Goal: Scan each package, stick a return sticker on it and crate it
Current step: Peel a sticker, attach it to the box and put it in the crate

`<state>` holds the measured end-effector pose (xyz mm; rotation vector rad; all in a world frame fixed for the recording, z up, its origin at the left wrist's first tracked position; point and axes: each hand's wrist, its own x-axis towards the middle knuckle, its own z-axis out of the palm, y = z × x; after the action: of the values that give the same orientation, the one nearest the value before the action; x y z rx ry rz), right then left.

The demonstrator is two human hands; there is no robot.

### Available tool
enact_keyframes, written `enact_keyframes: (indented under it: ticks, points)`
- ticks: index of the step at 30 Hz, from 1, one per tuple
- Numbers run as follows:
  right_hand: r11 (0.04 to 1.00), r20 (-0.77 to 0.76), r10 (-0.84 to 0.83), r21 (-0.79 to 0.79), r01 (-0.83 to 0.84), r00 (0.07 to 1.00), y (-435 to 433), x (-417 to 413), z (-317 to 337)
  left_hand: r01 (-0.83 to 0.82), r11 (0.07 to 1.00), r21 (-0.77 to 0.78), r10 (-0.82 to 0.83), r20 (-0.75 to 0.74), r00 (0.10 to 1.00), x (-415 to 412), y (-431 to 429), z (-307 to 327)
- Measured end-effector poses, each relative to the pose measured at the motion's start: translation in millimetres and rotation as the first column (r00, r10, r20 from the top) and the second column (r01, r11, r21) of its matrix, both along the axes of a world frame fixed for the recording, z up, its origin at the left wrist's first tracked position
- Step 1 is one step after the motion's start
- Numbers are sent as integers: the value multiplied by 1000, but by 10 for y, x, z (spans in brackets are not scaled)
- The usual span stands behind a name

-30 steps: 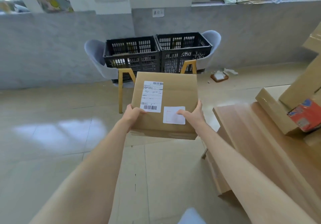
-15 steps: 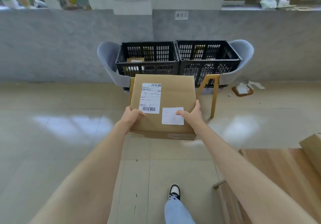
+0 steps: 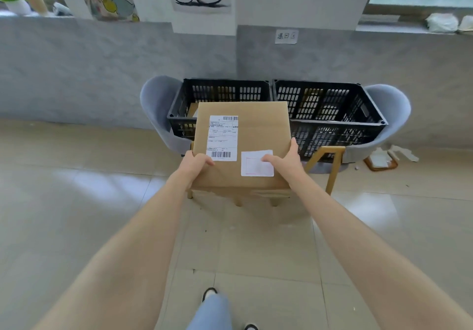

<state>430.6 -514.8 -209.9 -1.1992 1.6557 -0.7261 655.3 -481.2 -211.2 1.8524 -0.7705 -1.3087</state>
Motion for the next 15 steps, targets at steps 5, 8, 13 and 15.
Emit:
enact_keyframes:
  ticks: [5, 8, 13, 15]
  points:
    - [1000, -15, 11, 3, -11, 1000, -598, 151, -69, 8, 1000, 17, -9, 6, 1000, 163, -625, -102]
    - [1000, -29, -11, 11, 11, 1000, -1083, 299, -133, 26, 999, 25, -26, -6, 1000, 309, -1160, -174]
    - [997, -26, -76, 14, 77, 997, -1987, 583, -110, 80, 997, -12, -80, -11, 997, 608, -2220, -171]
    - [995, -14, -97, 9, 98, 995, -2346, 701, -92, 100, 995, -16, -101, -15, 995, 714, -2610, -146]
